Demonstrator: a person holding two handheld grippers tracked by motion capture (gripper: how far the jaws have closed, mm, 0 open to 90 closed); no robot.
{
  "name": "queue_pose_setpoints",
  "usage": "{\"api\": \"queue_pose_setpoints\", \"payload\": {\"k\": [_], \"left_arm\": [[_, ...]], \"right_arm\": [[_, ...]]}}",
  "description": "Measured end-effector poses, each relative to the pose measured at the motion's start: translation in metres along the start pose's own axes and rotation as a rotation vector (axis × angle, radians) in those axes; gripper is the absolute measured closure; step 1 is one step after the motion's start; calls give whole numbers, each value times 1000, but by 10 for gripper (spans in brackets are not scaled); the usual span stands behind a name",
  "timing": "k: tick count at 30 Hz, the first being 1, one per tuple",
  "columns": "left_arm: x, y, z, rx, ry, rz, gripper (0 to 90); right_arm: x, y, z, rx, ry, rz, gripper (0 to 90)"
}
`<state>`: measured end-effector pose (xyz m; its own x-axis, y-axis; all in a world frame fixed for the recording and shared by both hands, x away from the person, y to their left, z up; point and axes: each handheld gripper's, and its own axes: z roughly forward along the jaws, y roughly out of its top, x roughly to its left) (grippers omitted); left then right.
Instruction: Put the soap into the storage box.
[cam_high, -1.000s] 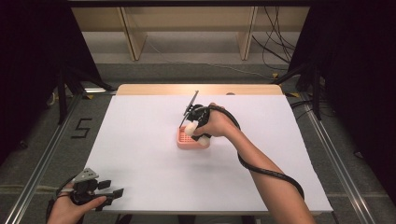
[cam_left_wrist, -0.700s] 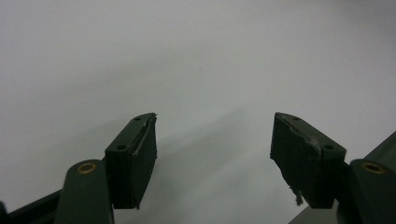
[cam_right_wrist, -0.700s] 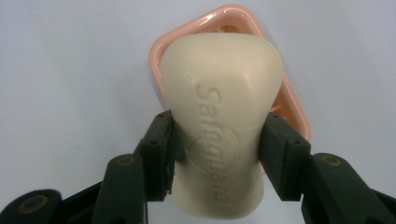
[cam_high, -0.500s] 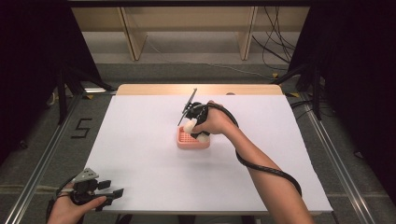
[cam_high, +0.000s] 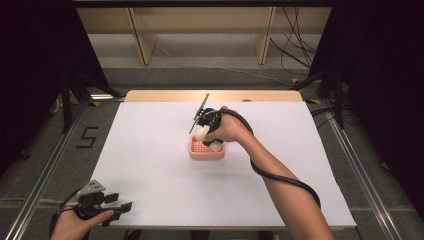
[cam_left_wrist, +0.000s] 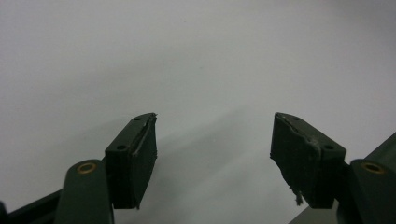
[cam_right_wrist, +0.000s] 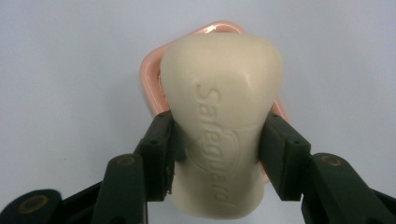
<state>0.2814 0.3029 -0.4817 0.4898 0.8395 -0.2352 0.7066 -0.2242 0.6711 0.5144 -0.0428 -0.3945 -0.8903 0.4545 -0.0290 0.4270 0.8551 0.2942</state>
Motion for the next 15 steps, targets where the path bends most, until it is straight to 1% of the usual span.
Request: {"api": "queue_pose_setpoints", "payload": {"k": [1,2,3,4,6,7,9,10,11,15], "left_arm": [[0,0,0,0,0,0,310],[0,0,0,-2,1,0,310],[0,0,1,-9,3,-1,310],[0,-1,1,-12,2,-1,310],[0,0,1,-10,2,-2,310],[0,0,1,-10,3,-2,310],[0,0,0,-4,1,-1,310],[0,0,1,-8,3,-2,310],[0,0,1,-9,2,-2,310],[0,0,1,-7,4,-4,310]], "right_arm": [[0,0,0,0,0,0,508],[-2,0,1,-3,-3,-18,508],[-2,0,2,-6,0,-19,508],[0,1,1,1,-3,4,508],[-2,1,3,-7,-1,-30,508],[-1,1,3,-3,1,-9,508],[-1,1,3,-4,-1,-11,508],[-2,1,4,-7,-5,-16,508],[-1,1,4,1,-4,-3,508],[-2,1,4,-6,-3,-8,508]]}}
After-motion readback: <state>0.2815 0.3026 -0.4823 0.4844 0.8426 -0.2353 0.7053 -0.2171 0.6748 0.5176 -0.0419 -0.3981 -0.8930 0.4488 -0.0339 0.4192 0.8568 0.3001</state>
